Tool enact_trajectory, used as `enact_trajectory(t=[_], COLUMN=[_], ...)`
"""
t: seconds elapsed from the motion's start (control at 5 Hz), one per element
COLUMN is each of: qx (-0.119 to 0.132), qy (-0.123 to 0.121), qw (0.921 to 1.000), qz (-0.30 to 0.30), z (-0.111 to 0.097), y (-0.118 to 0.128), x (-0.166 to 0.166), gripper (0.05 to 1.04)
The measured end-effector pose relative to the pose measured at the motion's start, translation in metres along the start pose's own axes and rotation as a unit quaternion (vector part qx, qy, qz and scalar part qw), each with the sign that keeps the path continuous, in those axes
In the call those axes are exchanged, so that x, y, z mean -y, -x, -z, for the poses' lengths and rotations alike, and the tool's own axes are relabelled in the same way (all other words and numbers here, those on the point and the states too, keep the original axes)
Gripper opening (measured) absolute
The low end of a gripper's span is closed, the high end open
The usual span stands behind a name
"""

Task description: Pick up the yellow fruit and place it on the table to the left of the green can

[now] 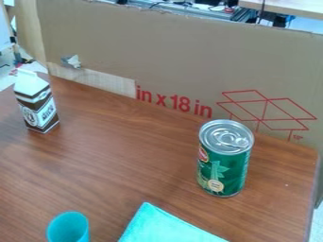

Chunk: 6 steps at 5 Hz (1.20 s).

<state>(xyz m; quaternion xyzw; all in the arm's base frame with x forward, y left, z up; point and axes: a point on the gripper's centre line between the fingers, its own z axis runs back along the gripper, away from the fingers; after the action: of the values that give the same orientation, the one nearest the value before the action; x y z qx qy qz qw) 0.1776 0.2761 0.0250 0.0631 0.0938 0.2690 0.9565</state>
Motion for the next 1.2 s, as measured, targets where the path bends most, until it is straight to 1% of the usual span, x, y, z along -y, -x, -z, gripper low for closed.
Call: enact_trajectory(t=[0.2, 0.4, 0.6, 0.8, 1.0, 1.2], qx=[0.008, 0.052, 0.077, 0.112, 0.141, 0.149], qy=[0.011, 0.029, 0.050, 0.035, 0.022, 0.022], qw=[0.9997, 0.9972, 0.9929, 0.9839, 0.9707, 0.9552], qz=[0.022, 0.045, 0.076, 0.135, 0.193, 0.255], z=[-0.005, -0.041, -0.065, -0.086, -0.103, -0.110], y=[0.004, 0.014, 0.035, 0.064, 0.085, 0.089], x=[0.005, 0.012, 0.026, 0.056, 0.087, 0.108], gripper=[0.630, 0.630, 0.630, 0.630, 0.630, 0.630])
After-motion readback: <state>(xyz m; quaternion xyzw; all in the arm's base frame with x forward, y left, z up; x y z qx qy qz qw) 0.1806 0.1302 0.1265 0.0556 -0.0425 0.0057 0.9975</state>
